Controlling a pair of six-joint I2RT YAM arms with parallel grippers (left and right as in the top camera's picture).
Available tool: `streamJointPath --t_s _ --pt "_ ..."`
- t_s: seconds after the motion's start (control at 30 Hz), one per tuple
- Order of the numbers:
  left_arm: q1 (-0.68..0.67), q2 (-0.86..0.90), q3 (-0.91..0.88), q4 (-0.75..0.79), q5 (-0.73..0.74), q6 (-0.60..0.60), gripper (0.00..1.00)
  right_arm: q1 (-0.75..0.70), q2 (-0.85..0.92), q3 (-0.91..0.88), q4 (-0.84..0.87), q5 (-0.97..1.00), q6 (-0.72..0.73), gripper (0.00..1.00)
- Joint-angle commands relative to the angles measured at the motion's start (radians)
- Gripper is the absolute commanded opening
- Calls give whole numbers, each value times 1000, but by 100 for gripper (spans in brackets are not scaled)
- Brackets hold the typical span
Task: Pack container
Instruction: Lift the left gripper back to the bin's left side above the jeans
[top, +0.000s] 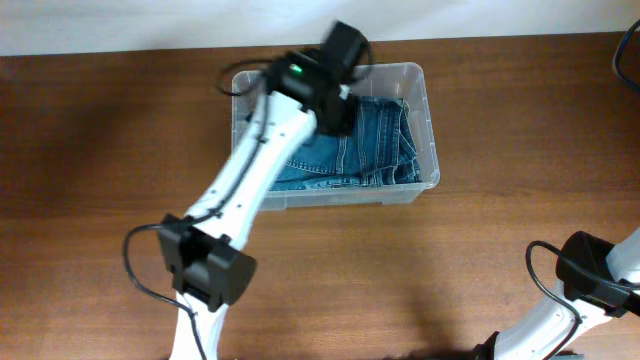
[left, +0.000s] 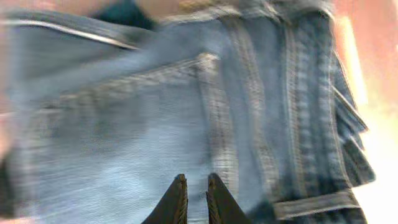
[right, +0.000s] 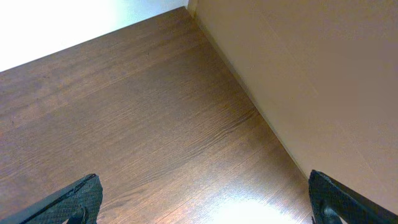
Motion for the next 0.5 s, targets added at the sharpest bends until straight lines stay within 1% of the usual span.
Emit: streamJointPath --t_s 0.0,0.07,0.13,0.2,0.3,0.47 --pt "61 -27 21 -35 -36 1 13 -2 1 -2 -6 8 1 98" --pt "83 -21 4 -44 -36 2 13 -2 1 -2 -6 8 1 98" --pt "97 -11 -14 -50 -36 1 17 -2 1 -2 -6 8 1 98" --pt "102 2 -39 -46 -36 2 17 -2 1 -2 -6 8 1 98" --pt "102 22 -105 -5 -36 1 17 -2 1 -2 -6 8 1 98" --pt "101 63 -267 106 -36 1 17 -2 1 -2 -6 8 1 98"
